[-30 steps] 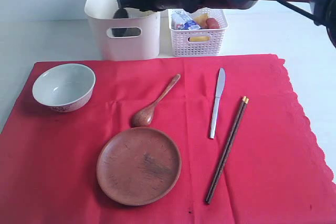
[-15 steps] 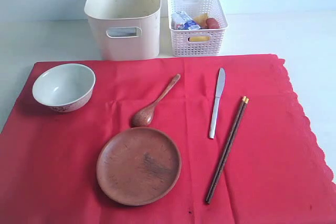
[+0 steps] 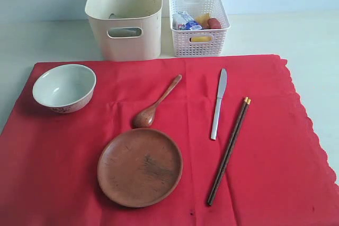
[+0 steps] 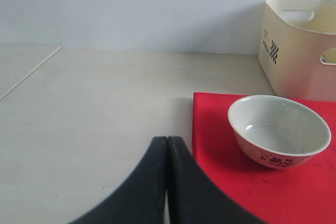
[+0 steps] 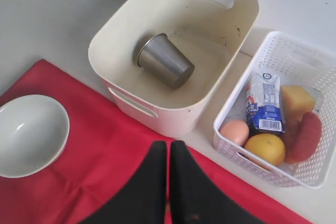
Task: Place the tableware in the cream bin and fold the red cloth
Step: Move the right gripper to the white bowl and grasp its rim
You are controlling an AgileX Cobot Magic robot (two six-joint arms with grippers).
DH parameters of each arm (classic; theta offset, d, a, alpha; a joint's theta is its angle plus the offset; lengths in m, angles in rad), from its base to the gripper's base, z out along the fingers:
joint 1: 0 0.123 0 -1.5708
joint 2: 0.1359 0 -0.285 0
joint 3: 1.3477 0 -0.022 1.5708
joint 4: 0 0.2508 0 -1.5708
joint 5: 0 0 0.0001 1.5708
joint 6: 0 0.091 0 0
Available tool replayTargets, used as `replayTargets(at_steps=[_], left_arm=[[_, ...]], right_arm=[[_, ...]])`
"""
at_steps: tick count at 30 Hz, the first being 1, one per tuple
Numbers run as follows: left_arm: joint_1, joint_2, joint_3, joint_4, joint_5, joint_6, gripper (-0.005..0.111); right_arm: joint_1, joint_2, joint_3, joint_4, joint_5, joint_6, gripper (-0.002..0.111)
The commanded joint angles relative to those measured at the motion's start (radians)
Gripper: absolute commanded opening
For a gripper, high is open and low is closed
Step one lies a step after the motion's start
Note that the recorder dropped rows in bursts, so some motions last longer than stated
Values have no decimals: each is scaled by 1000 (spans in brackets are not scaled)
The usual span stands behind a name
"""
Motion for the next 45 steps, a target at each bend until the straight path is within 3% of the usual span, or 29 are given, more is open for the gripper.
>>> replayTargets(at_steps=[1,14,28,39,45], left_arm=[[-5,-5,1,-4,-8,-8,1],[-5,-5,1,-4,-8,-8,1],[-5,-5,1,-4,-8,-8,1],[-5,-5,1,-4,-8,-8,1],[-5,-5,1,-4,-8,-8,1]], right_arm=[[1,-79,94,0,-13,-10,0],[1,-87,445,94,-321,-52,0],[1,132,404,243,-387,-47,1],[66,189,371,259,-410,-76,22],[121,248,315,260,-412,-76,46]])
